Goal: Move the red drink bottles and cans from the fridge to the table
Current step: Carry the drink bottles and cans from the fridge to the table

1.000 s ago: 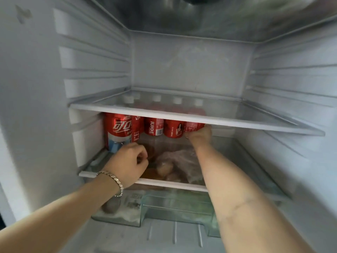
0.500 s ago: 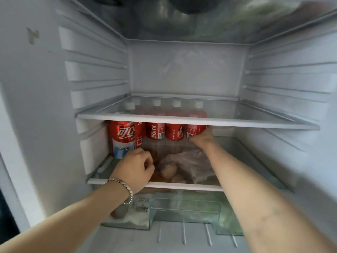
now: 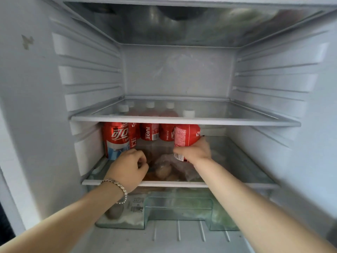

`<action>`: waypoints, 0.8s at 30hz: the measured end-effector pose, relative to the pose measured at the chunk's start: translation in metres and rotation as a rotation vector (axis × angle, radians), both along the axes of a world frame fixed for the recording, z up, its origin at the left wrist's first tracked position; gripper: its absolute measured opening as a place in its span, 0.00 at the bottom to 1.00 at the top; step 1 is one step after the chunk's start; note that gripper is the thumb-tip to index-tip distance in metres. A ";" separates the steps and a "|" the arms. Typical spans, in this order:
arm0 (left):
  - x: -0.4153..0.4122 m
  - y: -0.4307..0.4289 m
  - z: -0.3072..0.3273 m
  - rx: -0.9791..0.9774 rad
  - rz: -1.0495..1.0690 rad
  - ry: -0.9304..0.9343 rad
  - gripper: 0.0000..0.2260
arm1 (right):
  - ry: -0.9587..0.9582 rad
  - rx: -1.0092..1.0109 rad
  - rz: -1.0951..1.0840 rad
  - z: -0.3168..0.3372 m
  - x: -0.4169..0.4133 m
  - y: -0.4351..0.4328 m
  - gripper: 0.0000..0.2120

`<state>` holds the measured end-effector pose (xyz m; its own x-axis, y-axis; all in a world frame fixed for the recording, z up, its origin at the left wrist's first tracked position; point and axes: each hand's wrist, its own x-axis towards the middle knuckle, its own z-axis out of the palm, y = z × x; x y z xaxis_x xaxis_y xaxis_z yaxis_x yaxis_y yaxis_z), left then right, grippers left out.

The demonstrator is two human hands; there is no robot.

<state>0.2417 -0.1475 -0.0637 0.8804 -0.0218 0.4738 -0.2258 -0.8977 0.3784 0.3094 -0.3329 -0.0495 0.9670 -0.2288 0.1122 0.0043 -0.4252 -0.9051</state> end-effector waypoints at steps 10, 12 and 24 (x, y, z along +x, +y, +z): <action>-0.049 -0.029 0.031 -0.429 -0.210 -0.404 0.03 | -0.106 -0.037 0.121 -0.008 -0.090 -0.013 0.41; -0.060 -0.036 0.048 -0.397 -0.285 -0.443 0.05 | -0.088 0.004 0.142 -0.004 -0.092 -0.013 0.39; -0.058 -0.042 0.078 -0.204 -0.161 -0.512 0.06 | -0.170 -0.088 0.178 -0.003 -0.099 -0.004 0.36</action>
<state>0.1840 -0.1893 0.0146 0.5311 0.0002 0.8473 -0.5537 -0.7568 0.3473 0.2101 -0.3370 -0.0527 0.9568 -0.0393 0.2881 0.2345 -0.4814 -0.8445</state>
